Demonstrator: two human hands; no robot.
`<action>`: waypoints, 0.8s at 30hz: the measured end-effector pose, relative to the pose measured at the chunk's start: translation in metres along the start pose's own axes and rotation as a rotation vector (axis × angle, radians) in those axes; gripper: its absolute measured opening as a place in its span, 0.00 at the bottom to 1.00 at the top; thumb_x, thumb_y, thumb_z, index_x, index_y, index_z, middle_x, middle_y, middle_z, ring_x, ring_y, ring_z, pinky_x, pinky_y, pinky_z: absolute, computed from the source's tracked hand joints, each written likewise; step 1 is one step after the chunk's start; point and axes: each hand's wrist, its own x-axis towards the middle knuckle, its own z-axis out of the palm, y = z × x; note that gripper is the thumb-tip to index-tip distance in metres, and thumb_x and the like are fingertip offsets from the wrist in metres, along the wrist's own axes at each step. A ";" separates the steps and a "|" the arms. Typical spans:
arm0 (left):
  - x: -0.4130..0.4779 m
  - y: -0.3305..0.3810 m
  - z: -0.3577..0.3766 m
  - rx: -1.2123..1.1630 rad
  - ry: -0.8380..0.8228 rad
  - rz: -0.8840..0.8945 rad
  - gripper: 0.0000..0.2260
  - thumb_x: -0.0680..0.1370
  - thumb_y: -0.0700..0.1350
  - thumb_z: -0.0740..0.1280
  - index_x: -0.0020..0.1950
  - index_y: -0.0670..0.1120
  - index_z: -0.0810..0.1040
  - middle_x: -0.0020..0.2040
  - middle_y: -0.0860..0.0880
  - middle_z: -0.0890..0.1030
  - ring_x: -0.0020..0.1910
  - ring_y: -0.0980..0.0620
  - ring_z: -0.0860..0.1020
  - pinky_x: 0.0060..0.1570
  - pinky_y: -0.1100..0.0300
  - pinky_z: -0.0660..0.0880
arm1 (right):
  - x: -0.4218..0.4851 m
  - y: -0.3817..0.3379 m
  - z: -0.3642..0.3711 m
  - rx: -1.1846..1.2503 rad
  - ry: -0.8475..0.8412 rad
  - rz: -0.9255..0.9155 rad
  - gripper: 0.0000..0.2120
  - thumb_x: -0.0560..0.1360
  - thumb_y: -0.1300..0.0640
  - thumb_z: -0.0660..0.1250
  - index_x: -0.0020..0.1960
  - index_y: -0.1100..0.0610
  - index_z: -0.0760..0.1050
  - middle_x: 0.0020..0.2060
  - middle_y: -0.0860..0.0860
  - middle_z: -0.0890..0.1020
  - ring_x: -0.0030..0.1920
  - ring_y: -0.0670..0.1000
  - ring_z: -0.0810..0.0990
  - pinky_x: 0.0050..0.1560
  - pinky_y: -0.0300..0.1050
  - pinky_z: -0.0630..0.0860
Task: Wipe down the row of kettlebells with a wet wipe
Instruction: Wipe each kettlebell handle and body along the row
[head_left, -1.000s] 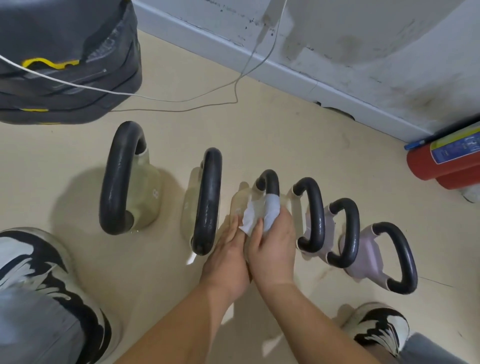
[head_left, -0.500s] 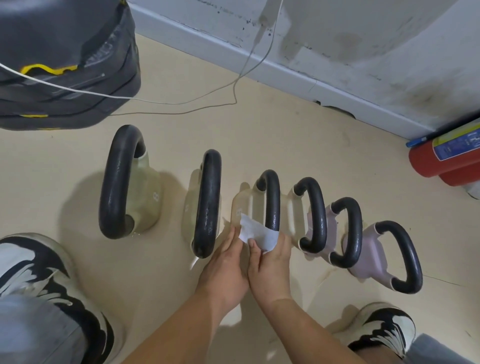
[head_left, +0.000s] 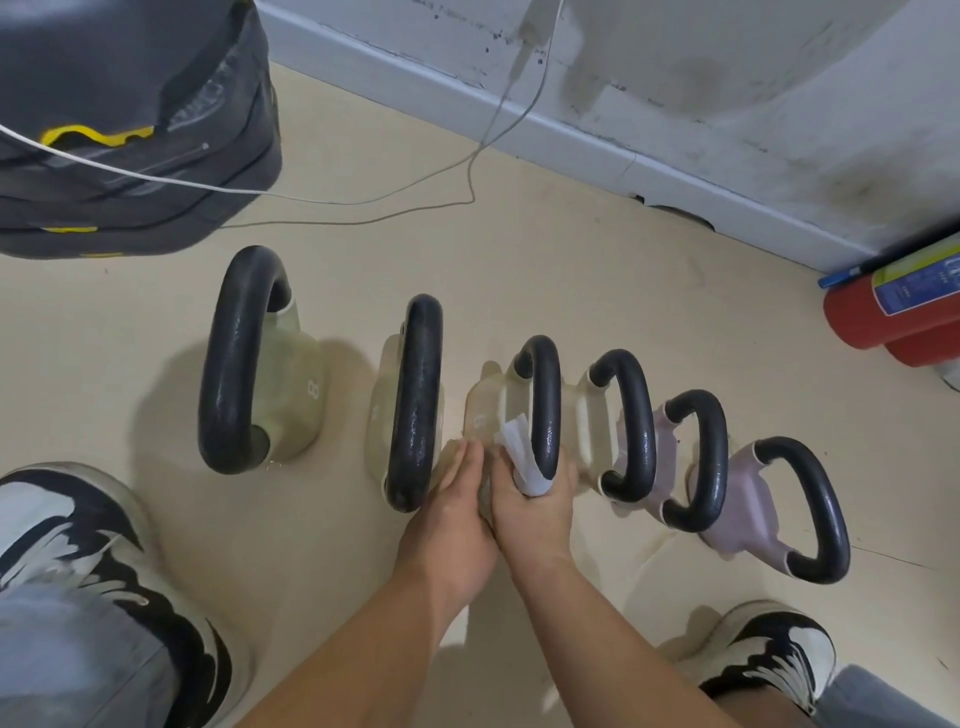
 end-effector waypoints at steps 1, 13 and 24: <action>-0.001 0.000 0.000 -0.003 0.004 -0.004 0.36 0.81 0.35 0.59 0.84 0.55 0.50 0.83 0.60 0.49 0.81 0.63 0.47 0.75 0.69 0.47 | 0.001 0.002 0.000 0.027 -0.018 0.015 0.12 0.76 0.49 0.75 0.55 0.40 0.75 0.65 0.50 0.76 0.61 0.45 0.81 0.63 0.45 0.78; 0.002 0.002 -0.002 -0.021 0.020 0.045 0.33 0.75 0.31 0.59 0.77 0.56 0.65 0.75 0.61 0.67 0.72 0.59 0.70 0.69 0.57 0.73 | -0.012 -0.032 -0.028 -0.091 -0.036 -0.165 0.06 0.78 0.55 0.72 0.50 0.47 0.76 0.42 0.48 0.82 0.42 0.45 0.81 0.40 0.34 0.75; -0.005 0.011 -0.007 0.025 0.044 0.010 0.34 0.79 0.32 0.58 0.83 0.52 0.57 0.80 0.60 0.59 0.76 0.64 0.59 0.61 0.83 0.50 | 0.001 -0.009 -0.010 -0.044 -0.059 -0.025 0.18 0.77 0.54 0.75 0.60 0.39 0.72 0.57 0.39 0.67 0.58 0.39 0.76 0.58 0.38 0.75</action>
